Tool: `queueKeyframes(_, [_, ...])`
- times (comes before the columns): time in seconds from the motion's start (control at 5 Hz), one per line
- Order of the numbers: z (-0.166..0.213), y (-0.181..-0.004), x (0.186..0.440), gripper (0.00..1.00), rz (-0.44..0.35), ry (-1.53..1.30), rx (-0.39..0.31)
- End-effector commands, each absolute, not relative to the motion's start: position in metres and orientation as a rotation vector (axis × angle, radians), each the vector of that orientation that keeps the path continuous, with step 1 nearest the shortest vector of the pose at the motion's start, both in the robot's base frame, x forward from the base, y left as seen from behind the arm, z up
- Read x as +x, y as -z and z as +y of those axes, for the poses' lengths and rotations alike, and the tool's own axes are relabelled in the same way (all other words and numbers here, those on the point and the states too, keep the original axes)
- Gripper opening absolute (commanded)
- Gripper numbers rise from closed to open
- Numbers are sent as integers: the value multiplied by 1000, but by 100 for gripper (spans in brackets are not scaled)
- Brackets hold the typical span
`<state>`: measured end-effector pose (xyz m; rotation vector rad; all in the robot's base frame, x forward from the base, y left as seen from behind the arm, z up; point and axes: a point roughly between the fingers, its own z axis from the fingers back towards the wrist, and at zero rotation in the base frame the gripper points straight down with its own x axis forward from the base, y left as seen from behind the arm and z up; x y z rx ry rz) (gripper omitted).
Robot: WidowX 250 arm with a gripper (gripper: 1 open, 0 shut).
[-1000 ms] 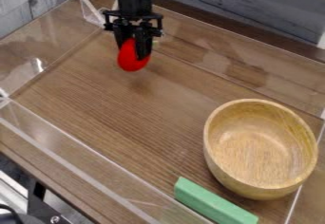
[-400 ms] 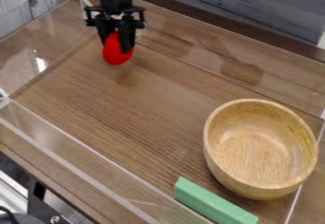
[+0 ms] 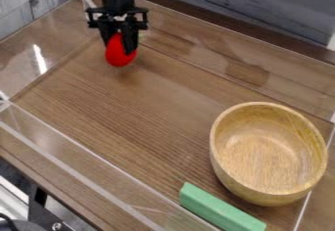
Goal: Move the red object to the right side of the table
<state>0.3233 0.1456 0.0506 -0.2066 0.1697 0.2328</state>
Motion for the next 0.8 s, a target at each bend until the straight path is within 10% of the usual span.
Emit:
queueKeyframes(0.0, [139, -81, 336, 0, 102, -202, -176])
queueKeyframes(0.4, [142, -55, 350, 0, 107, -199, -159])
queueKeyframes(0.6, [132, -52, 351, 100, 105, -212, -158])
